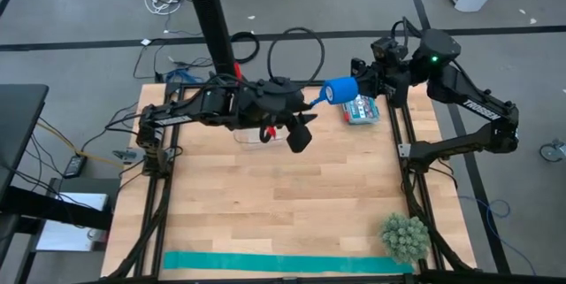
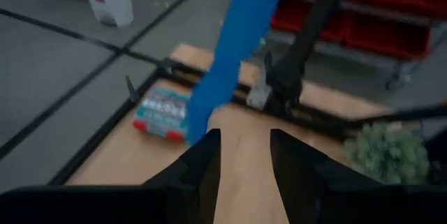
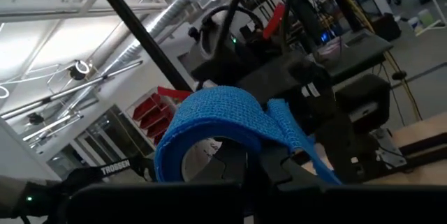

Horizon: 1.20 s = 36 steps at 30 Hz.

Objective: Roll bandage

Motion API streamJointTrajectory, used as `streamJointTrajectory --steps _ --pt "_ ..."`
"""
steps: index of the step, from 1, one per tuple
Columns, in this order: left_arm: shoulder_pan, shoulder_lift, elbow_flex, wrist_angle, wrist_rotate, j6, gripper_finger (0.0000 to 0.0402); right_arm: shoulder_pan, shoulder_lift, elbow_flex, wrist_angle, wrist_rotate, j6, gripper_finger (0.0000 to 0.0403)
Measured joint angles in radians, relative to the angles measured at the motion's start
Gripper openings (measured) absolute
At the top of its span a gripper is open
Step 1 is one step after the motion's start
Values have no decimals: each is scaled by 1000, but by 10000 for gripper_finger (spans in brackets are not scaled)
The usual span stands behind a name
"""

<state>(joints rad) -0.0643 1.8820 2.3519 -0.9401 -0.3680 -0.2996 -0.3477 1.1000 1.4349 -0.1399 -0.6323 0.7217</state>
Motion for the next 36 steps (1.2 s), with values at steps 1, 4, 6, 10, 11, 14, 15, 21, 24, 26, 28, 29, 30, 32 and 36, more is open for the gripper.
streamJointTrajectory --steps 1,4,6,10,11,14,15,21,24,26,28,29,30,32,36 --pt "0 -1 0 -22 3 0 132 0 0 0 0 0 -1 0" --pt "0 -6 0 -25 5 -1 132 0 0 0 2 1 -2 0" --pt "0 -6 0 -10 5 -10 132 0 0 0 2 3 -7 0" --pt "0 -6 0 13 5 -20 132 0 0 0 3 14 -9 0" --pt "0 -6 0 13 5 -20 132 0 0 0 3 15 -9 0" --pt "0 -6 0 14 0 -20 132 0 0 0 5 20 -9 0" --pt "0 -5 0 13 -7 -19 132 1 0 0 7 26 -10 0" --pt "1 4 0 47 -108 38 132 21 2 0 46 61 -8 0" --pt "5 7 0 66 -115 38 132 25 2 0 46 63 -8 0" --pt "8 6 0 68 -118 39 132 25 3 0 51 67 -7 0" --pt "11 5 0 69 -118 38 132 24 3 0 61 68 0 0" --pt "12 6 0 69 -117 38 132 24 3 0 65 69 2 0" --pt "12 6 0 71 -117 38 132 24 4 0 69 68 5 0" --pt "12 6 0 89 -117 38 132 27 6 0 85 69 11 0" --pt "13 6 0 126 -118 38 126 35 8 0 99 81 11 0"
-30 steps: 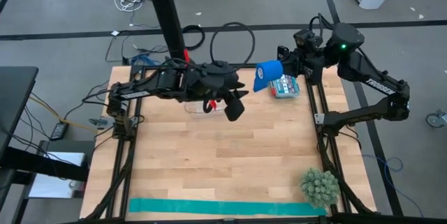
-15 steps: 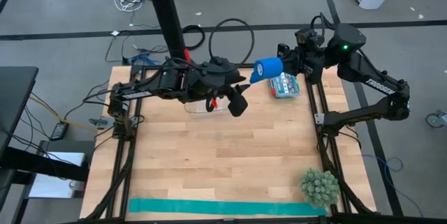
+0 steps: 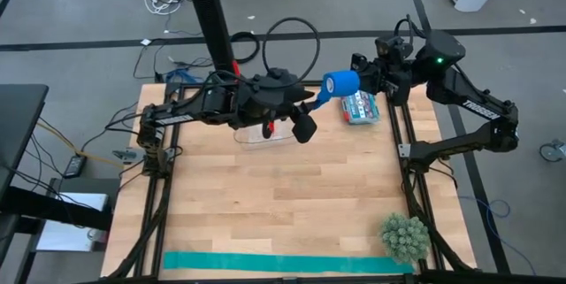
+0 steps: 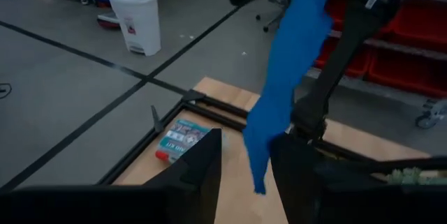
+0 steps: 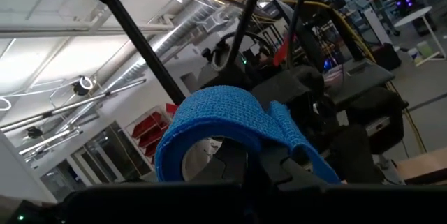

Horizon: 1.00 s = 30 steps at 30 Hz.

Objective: Roll bandage

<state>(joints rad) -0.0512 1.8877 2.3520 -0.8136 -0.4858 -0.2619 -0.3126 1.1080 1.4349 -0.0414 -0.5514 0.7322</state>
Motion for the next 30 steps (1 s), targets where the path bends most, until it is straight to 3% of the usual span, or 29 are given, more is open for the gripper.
streamJointTrajectory --steps 5,11,20,30 --pt "5 0 0 35 1 2 94 22 12 0 0 6 0 0" --pt "13 0 0 30 8 -9 10 31 16 0 6 9 -3 0" --pt "52 -4 0 41 -27 29 3 48 15 0 7 -3 9 0" --pt "83 -33 4 263 -32 315 4 91 13 0 -70 -55 52 0"
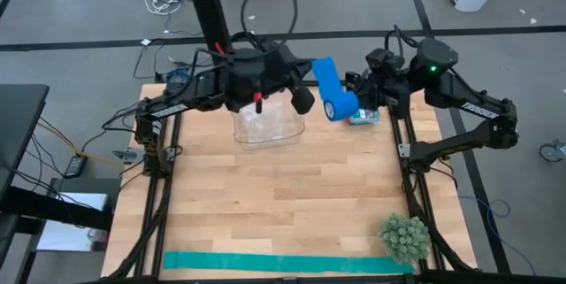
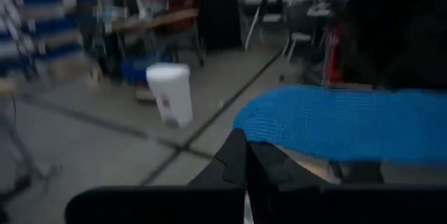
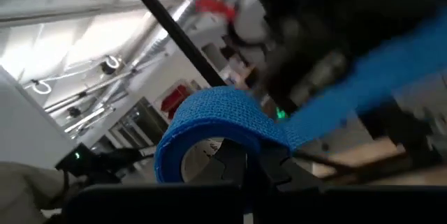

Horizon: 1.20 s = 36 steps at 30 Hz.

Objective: Roll bandage

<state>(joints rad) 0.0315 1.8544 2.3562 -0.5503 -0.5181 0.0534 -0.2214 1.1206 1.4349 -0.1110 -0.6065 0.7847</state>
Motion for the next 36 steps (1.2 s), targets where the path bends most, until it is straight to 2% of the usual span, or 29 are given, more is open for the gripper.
streamJointTrajectory --steps 4,9,19,25,31,36 --pt "-2 -8 0 100 60 126 5 5 0 0 -107 2 3 0" --pt "-17 -12 0 113 72 184 6 4 5 0 -190 32 14 0" --pt "-75 -11 0 245 74 433 6 -13 7 -5 -195 36 93 0" --pt "-87 -11 0 262 76 448 6 -38 7 -82 -187 12 100 0" --pt "-112 -10 0 256 78 497 6 -73 7 -178 -55 -46 167 0" --pt "-141 -10 0 218 76 497 7 -134 7 -225 -27 -78 185 0"
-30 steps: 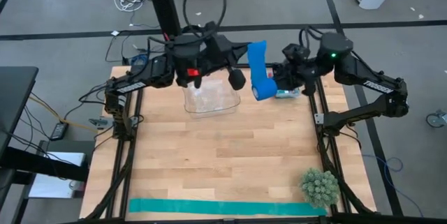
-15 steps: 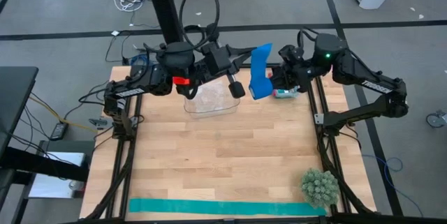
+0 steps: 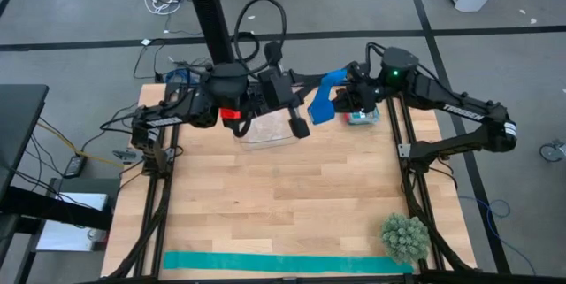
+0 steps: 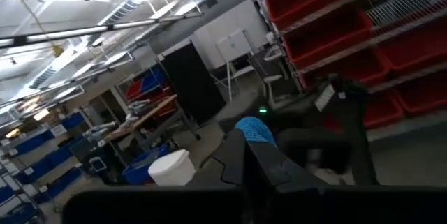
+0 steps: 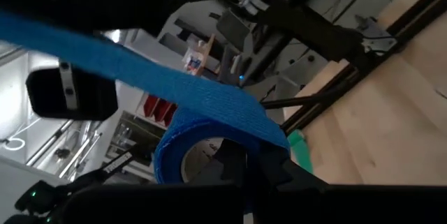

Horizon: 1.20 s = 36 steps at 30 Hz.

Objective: Roll bandage

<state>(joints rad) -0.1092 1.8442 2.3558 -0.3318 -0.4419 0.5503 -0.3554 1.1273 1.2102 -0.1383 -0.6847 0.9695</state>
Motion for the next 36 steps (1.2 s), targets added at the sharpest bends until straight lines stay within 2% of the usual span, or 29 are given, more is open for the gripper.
streamJointTrajectory --steps 13,26,30,36 --pt "-63 5 0 -195 -6 -7 7 -168 0 -21 6 -44 -83 0" --pt "-62 54 0 -234 14 -20 9 -193 2 -22 133 -13 -84 0" --pt "-62 56 0 -253 24 -58 32 -193 2 -22 137 -18 -85 0" --pt "-66 57 0 -321 44 -137 104 -197 2 -22 140 -8 -88 0"
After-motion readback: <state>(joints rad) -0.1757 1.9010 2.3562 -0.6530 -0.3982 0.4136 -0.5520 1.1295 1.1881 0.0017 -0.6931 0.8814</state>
